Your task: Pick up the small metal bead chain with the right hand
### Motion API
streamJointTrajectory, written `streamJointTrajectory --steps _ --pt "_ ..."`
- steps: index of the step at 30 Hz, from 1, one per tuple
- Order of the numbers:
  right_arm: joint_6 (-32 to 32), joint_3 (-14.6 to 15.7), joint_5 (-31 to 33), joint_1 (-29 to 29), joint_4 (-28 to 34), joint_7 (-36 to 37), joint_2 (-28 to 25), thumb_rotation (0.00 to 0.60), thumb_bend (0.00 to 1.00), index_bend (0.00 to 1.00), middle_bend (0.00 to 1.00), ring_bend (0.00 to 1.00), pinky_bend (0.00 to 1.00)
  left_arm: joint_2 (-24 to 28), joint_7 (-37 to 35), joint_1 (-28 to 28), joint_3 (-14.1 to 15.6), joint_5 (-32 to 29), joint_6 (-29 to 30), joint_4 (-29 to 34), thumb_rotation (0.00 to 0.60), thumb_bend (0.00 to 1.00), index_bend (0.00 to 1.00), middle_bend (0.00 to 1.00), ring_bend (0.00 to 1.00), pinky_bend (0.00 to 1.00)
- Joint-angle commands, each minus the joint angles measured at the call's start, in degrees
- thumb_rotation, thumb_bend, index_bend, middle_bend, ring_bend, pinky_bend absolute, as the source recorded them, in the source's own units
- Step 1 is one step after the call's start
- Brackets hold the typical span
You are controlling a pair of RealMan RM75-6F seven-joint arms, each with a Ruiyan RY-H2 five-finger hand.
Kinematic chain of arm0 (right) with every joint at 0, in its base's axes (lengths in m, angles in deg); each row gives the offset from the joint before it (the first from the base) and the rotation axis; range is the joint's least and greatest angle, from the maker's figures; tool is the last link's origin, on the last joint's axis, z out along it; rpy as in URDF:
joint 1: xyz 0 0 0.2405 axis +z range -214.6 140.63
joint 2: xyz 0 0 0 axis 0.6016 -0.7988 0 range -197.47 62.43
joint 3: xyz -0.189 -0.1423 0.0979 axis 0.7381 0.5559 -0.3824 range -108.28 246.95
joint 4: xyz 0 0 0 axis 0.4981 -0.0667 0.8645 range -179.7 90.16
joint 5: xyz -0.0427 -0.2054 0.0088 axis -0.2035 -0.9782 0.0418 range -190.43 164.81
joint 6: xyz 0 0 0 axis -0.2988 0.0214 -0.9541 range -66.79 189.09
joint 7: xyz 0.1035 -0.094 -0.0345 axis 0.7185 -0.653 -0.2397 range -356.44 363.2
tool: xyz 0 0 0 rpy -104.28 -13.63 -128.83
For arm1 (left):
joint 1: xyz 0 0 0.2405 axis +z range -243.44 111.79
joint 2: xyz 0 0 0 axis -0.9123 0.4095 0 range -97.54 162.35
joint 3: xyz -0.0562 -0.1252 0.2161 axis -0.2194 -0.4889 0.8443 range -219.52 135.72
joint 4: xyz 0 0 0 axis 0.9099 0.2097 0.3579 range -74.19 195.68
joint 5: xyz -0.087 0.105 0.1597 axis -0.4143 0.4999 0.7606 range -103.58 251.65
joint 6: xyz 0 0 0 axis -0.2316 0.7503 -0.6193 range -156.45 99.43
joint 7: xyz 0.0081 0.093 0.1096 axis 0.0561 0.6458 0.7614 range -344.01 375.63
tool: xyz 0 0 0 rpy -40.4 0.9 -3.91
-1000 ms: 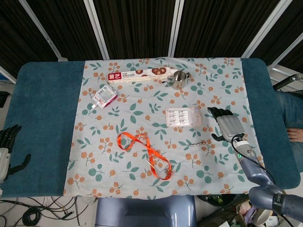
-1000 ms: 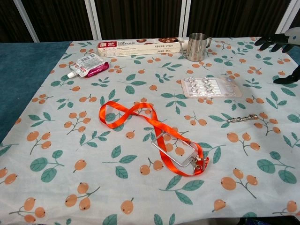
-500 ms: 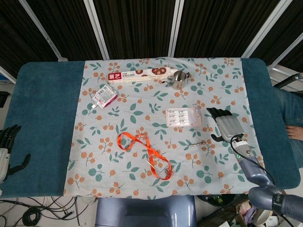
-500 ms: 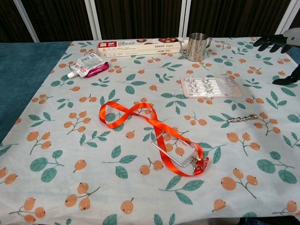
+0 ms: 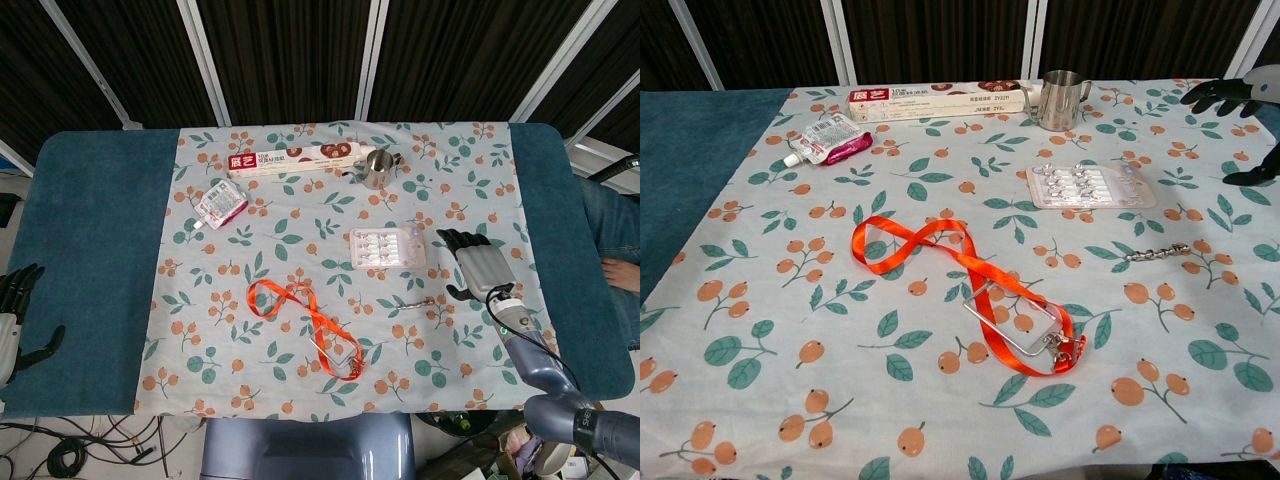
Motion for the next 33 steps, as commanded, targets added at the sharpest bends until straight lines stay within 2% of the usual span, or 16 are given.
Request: streamJointTrajectory --steps 1,7,11,16,20,24,33 --pt "0.05 0.15 0.11 -0.03 0.21 -0.18 -0.21 0.600 0.19 0.06 0.07 0.11 0.13 0.00 0.03 0.00 0.02 0.00 -0.02 0.03 0.600 0.34 0.00 0.04 0.00 0.00" --pt "-1.06 2.97 -0.20 -0.61 2.70 -2.62 -2.04 0.600 0.19 0.07 0.07 0.11 0.13 -0.05 0.25 0.10 -0.07 -0.32 0.08 0.13 0.600 0.34 0.00 0.04 0.00 0.00" --pt "-0.40 5.30 -1.04 -1.40 3.88 -5.25 -2.49 0.600 0.19 0.10 0.13 0.14 0.13 -0.03 0.54 0.00 0.00 -0.54 -0.33 0.28 0.600 0.34 0.00 0.04 0.00 0.00" --pt "2.18 6.36 -3.56 -3.06 0.24 -4.08 1.56 0.600 0.19 0.23 0.28 0.28 0.14 -0.04 0.86 -0.03 0.03 -0.51 -0.36 0.41 0.600 0.34 0.00 0.04 0.00 0.00" --pt "4.73 7.57 -7.14 -4.47 -3.50 -3.60 5.14 0.600 0.19 0.27 0.32 0.32 0.16 -0.01 0.88 -0.04 0.05 -0.73 -0.59 0.45 0.600 0.34 0.00 0.04 0.00 0.00" --pt "5.81 7.30 -8.59 -5.03 -6.83 -2.66 8.32 0.600 0.21 0.33 0.35 0.35 0.18 -0.01 0.95 -0.06 0.12 -0.80 -0.76 0.45 0.600 0.34 0.00 0.04 0.00 0.00" --pt "3.60 5.90 -8.27 -3.87 -10.17 -2.31 12.34 0.600 0.24 0.36 0.36 0.38 0.21 0.01 1.18 -0.09 0.13 -1.14 -1.04 0.57 0.600 0.34 0.00 0.04 0.00 0.00"
